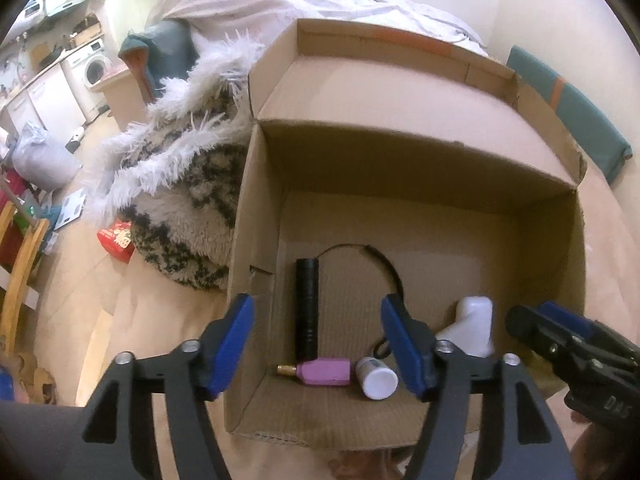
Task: Organize rigid objects
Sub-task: 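Carry the flashlight and charger cube into the box and open both tools, then withdraw both tools from the box toward the remaining items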
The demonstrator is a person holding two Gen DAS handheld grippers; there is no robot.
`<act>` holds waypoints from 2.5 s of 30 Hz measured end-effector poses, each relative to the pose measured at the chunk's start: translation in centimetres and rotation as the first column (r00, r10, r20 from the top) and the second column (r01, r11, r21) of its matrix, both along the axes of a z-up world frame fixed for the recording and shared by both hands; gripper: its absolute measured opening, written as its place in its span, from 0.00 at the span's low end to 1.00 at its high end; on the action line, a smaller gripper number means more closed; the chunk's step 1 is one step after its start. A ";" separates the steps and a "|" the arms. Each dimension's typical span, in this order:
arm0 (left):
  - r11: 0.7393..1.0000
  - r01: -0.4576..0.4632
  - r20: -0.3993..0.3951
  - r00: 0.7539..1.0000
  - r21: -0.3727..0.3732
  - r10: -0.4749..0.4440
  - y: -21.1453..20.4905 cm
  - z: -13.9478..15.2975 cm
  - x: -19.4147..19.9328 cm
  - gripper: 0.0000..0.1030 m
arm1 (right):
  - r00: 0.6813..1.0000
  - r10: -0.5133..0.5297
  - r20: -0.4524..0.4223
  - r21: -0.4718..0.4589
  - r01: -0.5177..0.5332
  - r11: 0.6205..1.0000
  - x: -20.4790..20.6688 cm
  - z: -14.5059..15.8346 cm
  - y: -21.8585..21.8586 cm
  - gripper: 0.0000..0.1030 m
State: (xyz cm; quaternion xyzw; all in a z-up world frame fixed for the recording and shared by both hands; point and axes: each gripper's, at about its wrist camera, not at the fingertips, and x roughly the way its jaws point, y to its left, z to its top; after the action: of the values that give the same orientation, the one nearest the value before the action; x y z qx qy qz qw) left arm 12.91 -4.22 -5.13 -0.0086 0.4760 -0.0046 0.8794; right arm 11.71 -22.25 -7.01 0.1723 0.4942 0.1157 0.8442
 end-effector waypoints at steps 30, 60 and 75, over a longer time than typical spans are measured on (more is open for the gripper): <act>1.000 -0.002 -0.011 1.000 0.017 0.002 1.1 2.3 -1.7 0.66 | 0.997 -0.059 0.048 -0.016 0.060 0.998 -1.6 1.4 -1.6 1.00; 0.993 -0.114 -0.186 0.977 -0.023 0.108 7.8 -1.4 -7.7 0.66 | 0.984 -0.147 -0.099 0.080 0.155 0.985 -9.8 0.2 -3.5 1.00; 0.982 -0.151 -0.253 0.960 -0.113 0.119 7.5 -2.2 -6.8 0.66 | 0.876 -0.105 -0.471 0.207 0.225 0.952 -7.7 -9.5 -1.4 0.78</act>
State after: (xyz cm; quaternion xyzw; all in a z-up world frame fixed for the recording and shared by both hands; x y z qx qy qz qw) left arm 6.08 3.32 -7.32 -0.0993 0.5781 0.0253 0.8095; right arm 4.04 -23.69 -16.47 0.3435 0.6420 0.0618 0.6826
